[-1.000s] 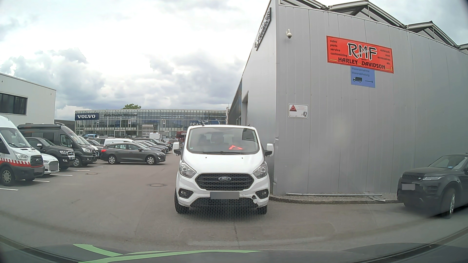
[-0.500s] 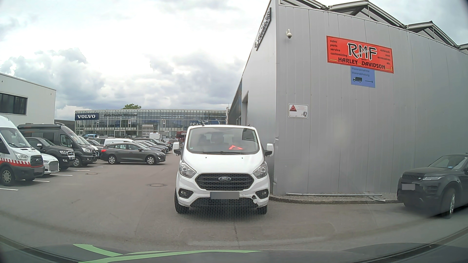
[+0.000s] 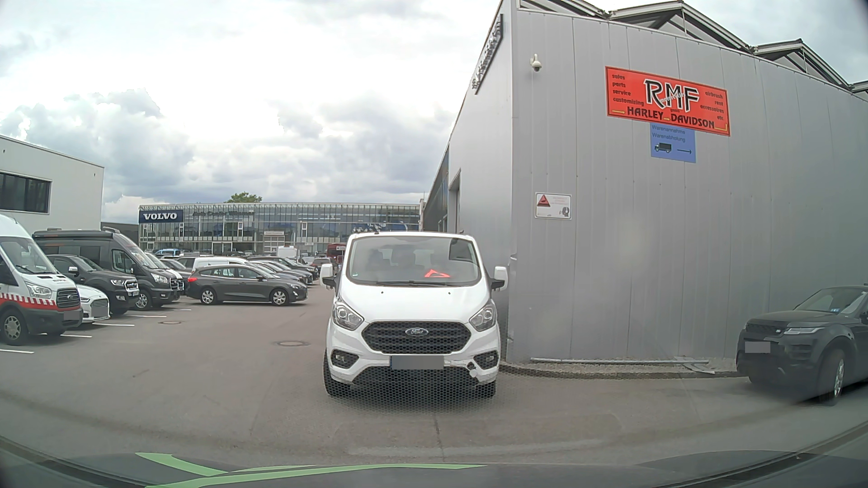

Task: Follow the waypoints while adhering to traffic rules and regulations

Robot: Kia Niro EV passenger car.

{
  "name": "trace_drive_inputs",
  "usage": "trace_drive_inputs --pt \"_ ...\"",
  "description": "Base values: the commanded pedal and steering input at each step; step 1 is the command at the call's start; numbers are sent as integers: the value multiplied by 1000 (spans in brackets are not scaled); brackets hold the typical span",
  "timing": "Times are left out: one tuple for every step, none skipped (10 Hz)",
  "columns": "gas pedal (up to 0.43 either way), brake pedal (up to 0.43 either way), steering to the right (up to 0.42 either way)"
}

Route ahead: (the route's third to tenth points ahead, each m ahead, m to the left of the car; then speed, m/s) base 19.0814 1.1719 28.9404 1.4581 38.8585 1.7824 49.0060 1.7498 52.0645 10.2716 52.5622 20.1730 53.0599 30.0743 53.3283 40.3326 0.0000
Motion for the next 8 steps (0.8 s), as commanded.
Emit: trace_drive_inputs --pt "0 354 6" --pt "0 354 6" --pt "0 354 6" --pt "0 354 6" --pt "0 354 5" --pt "0 354 5" --pt "0 360 6" --pt "0 354 6"
